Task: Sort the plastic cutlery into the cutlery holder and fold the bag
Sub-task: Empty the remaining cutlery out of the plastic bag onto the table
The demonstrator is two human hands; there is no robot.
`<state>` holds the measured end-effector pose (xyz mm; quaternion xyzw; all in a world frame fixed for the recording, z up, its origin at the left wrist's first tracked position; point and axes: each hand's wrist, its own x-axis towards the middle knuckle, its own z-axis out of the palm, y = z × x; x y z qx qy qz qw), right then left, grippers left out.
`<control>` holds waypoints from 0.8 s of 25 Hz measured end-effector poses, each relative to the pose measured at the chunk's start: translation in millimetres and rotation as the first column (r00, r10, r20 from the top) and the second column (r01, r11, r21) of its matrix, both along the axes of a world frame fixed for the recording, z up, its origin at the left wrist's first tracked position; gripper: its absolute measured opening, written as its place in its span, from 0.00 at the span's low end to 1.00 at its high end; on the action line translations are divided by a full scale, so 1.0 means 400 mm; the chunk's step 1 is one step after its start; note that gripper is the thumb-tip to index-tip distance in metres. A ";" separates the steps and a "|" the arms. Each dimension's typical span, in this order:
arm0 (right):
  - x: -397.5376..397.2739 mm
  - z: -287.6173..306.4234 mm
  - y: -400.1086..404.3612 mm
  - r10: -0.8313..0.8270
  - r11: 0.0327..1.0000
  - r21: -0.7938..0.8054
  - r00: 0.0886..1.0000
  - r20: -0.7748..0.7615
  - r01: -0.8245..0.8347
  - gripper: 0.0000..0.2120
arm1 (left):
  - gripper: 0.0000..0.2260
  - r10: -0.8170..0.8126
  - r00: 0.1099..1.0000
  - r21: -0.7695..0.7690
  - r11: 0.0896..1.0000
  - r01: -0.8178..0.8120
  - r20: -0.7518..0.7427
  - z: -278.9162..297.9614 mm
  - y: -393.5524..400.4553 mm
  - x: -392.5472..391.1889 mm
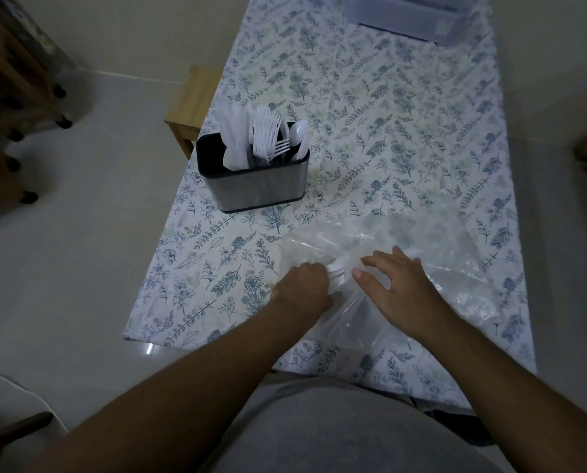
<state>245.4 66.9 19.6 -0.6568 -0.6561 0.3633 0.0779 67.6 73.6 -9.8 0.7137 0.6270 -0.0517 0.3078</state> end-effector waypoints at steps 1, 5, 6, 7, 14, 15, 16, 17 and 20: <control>0.000 0.001 0.003 0.024 0.999 -0.024 0.999 0.028 -0.023 0.26 | 0.17 0.026 1.000 -0.019 0.999 -0.026 0.000 0.006 -0.008 -0.021; 0.004 0.006 0.032 0.098 0.990 -0.119 0.977 0.190 -0.076 0.41 | 0.14 0.139 0.990 -0.057 0.989 -0.140 -0.014 0.024 -0.041 -0.105; 0.001 0.012 0.039 0.131 0.986 -0.132 0.958 0.255 -0.100 0.43 | 0.13 0.161 0.987 -0.051 0.985 -0.162 -0.019 0.027 -0.048 -0.122; -0.009 0.019 0.043 0.163 0.984 -0.122 0.939 0.302 -0.131 0.45 | 0.14 0.182 0.983 -0.042 0.982 -0.183 -0.023 0.029 -0.057 -0.137; -0.172 -0.025 -0.005 0.474 0.872 0.034 0.859 0.195 -0.489 0.42 | 0.14 0.313 0.947 -0.026 0.950 -0.312 0.066 0.020 -0.100 -0.151; -0.171 -0.041 0.002 0.463 0.880 0.006 0.863 0.202 -0.474 0.44 | 0.14 0.342 0.938 -0.027 0.940 -0.341 0.063 0.015 -0.109 -0.161; -0.164 -0.051 0.011 0.449 0.890 -0.012 0.869 0.208 -0.457 0.44 | 0.14 0.362 0.931 -0.037 0.932 -0.360 0.051 0.010 -0.120 -0.175; -0.155 -0.058 0.020 0.438 0.895 -0.019 0.872 0.219 -0.445 0.44 | 0.13 0.377 0.926 -0.050 0.926 -0.375 0.033 0.006 -0.131 -0.192; -0.128 -0.077 0.040 0.387 0.917 -0.005 0.890 0.239 -0.398 0.43 | 0.10 0.450 0.893 -0.080 0.891 -0.447 0.014 -0.002 -0.162 -0.245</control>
